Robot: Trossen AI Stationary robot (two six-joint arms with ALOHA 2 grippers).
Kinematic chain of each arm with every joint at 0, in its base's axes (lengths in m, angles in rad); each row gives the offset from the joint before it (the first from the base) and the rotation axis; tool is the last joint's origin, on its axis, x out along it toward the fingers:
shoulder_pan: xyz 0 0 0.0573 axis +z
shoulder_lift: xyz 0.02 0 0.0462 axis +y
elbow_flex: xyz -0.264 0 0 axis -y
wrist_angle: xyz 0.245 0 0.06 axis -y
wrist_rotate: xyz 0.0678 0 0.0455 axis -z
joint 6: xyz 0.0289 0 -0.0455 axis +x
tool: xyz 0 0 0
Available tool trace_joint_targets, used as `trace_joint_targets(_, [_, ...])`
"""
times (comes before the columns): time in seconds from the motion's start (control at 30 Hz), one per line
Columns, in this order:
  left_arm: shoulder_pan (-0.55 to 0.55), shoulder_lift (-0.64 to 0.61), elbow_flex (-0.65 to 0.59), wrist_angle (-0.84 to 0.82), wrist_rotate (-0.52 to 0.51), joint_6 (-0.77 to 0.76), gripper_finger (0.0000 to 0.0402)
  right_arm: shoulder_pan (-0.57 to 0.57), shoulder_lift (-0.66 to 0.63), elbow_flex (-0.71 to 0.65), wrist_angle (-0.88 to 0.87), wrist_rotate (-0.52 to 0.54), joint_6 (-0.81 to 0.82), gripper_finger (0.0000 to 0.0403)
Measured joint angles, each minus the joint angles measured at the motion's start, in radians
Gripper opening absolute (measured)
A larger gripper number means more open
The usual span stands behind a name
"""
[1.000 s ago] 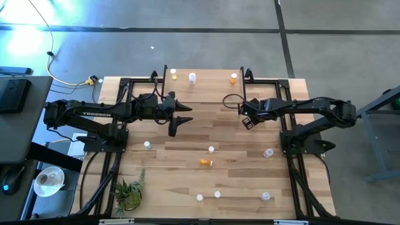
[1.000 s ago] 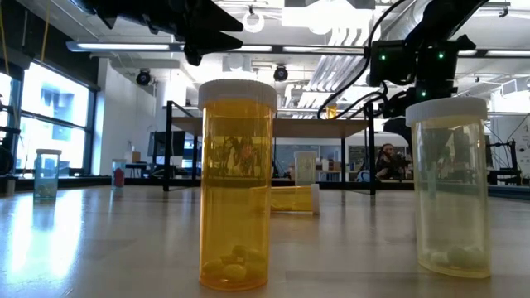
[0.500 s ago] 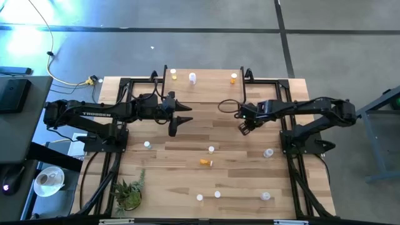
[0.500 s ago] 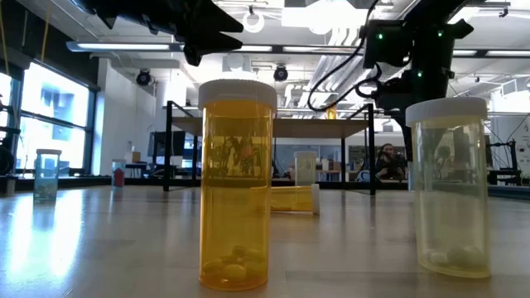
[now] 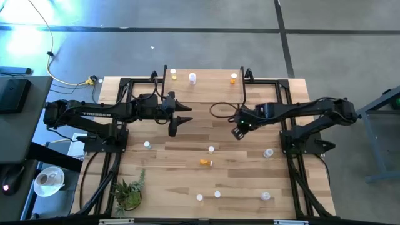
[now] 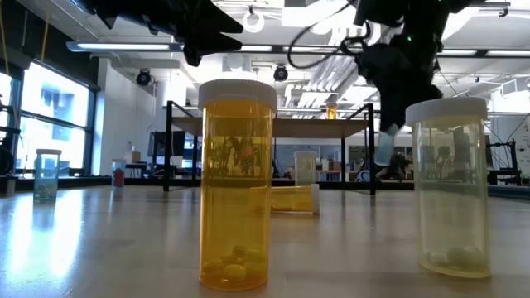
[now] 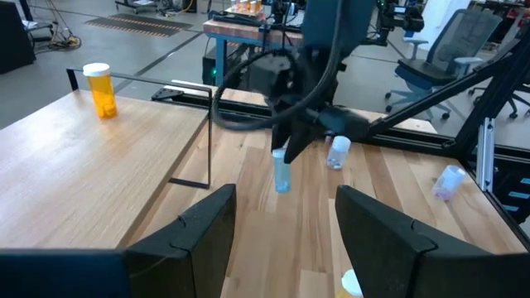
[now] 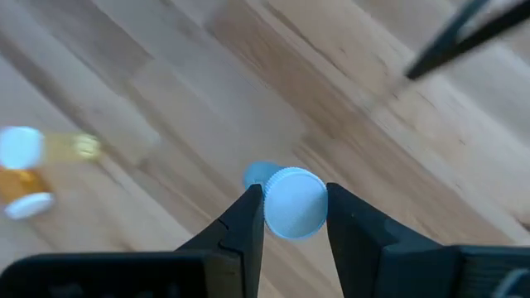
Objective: Pick and place medicine bottles onto shelf by color
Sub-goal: Put the top right blue pill bottle on the shelf
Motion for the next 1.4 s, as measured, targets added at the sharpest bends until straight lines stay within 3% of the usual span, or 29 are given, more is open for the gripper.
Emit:
trace_joint_targets(0.43, [0.000,0.000,0.000,0.000,0.000,0.000,0.0197,-0.081,0.000,0.224,0.024,0.004,-0.238,0.0097])
trace_joint_targets(0.8, [0.000,0.000,0.000,0.000,0.000,0.000,0.0197,-0.272,0.000,0.433,0.007,0.005,-0.436,0.0097])
trace_joint_targets(1.1, [0.000,0.000,0.000,0.000,-0.016,0.000,0.0197,-0.417,0.001,0.574,0.008,0.004,-0.503,0.0097])
trace_joint_targets(1.4, [0.000,0.000,0.000,-0.001,-0.019,0.000,0.0197,-0.510,0.143,0.824,-0.067,0.070,-0.584,0.0097])
